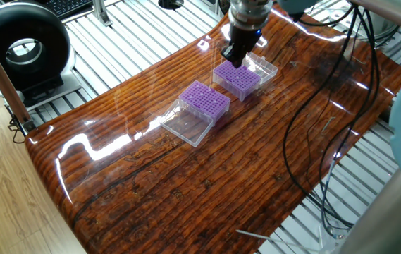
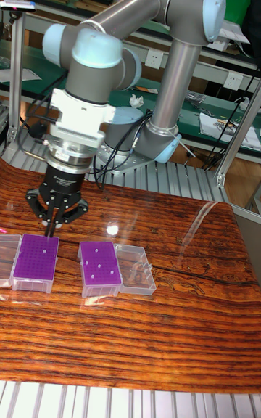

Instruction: Transfer all small pipette tips from one holder to another

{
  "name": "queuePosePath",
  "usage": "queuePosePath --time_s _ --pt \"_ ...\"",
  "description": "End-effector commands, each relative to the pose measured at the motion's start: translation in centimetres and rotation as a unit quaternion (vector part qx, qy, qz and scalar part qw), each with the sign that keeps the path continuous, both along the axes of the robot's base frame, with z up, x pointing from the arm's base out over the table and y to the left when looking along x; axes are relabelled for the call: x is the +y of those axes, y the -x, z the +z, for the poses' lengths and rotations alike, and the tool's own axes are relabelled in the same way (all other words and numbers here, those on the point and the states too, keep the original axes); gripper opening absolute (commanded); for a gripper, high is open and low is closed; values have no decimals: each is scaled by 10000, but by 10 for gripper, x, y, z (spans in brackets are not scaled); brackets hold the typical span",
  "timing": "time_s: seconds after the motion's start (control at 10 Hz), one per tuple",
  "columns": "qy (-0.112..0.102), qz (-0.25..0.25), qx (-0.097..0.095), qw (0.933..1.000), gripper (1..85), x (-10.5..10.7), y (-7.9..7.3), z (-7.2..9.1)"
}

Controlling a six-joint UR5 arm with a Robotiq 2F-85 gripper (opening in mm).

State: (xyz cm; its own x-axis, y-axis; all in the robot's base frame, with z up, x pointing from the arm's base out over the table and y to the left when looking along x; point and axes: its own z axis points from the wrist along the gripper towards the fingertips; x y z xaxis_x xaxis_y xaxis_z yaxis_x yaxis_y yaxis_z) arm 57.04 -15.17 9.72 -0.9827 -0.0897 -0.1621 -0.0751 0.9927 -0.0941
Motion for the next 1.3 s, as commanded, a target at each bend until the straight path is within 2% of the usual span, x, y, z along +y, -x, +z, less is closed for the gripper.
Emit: queuePosePath --time_s 0.0,0.7,1.2 --pt "-58 188 -103 9998 13 -18 -1 -6" --pt "-125 274 -167 9994 13 -26 3 -12" --pt "-162 272 -253 9992 13 -22 2 -18"
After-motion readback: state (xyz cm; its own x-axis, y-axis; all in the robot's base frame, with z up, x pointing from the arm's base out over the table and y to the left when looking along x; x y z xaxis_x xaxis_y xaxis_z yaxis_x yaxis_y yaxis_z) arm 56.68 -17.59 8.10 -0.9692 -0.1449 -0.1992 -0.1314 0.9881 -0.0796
